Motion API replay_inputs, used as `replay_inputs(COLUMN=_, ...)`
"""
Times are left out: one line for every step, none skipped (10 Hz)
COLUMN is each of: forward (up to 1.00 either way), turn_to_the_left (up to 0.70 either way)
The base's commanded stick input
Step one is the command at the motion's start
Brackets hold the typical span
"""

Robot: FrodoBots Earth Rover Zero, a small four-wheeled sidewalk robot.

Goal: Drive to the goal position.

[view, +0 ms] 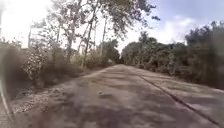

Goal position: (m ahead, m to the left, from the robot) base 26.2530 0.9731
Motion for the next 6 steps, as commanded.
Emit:
replay_inputs(forward=0.7, turn_to_the_left=0.0)
replay_inputs(forward=0.7, turn_to_the_left=0.0)
replay_inputs(forward=0.7, turn_to_the_left=0.0)
replay_inputs(forward=0.7, turn_to_the_left=0.0)
replay_inputs(forward=0.7, turn_to_the_left=0.0)
replay_inputs(forward=0.7, turn_to_the_left=0.0)
